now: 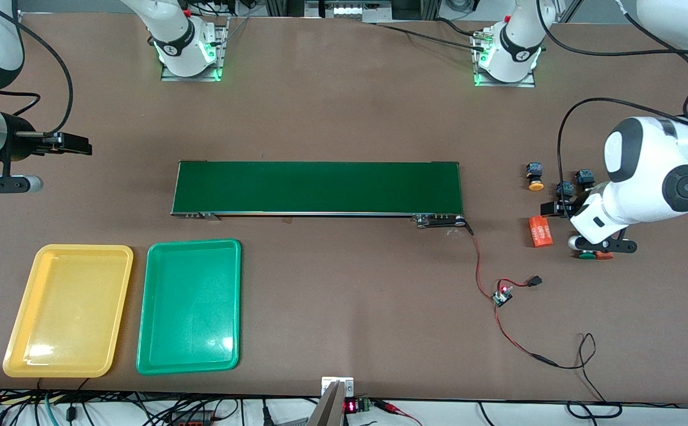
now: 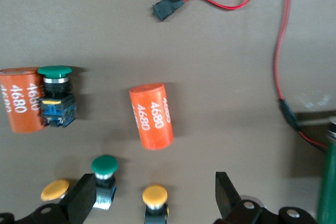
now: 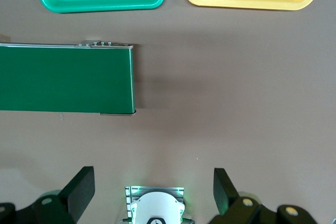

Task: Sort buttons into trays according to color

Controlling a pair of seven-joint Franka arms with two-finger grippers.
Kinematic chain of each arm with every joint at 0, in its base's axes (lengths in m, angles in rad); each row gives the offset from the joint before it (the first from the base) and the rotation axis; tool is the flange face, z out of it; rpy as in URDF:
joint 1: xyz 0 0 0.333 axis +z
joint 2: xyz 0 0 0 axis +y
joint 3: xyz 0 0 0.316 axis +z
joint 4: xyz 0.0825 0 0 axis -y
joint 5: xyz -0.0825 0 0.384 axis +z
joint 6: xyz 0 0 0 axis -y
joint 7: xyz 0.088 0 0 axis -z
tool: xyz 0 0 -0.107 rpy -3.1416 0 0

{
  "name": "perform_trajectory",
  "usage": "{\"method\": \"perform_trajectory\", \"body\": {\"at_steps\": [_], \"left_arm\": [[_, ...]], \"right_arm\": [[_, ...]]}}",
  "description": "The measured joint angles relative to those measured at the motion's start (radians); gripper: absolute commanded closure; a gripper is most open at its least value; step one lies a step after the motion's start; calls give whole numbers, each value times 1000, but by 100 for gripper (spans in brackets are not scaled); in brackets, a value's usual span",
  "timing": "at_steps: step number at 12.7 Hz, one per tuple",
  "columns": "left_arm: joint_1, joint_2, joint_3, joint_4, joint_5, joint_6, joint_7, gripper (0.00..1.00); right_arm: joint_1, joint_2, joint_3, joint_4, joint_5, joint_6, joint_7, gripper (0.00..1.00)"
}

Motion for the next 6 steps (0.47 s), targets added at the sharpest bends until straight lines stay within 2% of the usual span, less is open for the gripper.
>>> {"method": "perform_trajectory", "body": {"at_steps": [3, 6], "left_arm": [[9, 34, 0, -109, 0, 223, 1, 0], [15, 81, 0, -144, 0, 355, 3, 0]], "right_arm": [[0, 3, 0, 0, 0, -3, -1, 0], [0, 3, 0, 0, 0, -4, -1, 0]]}}
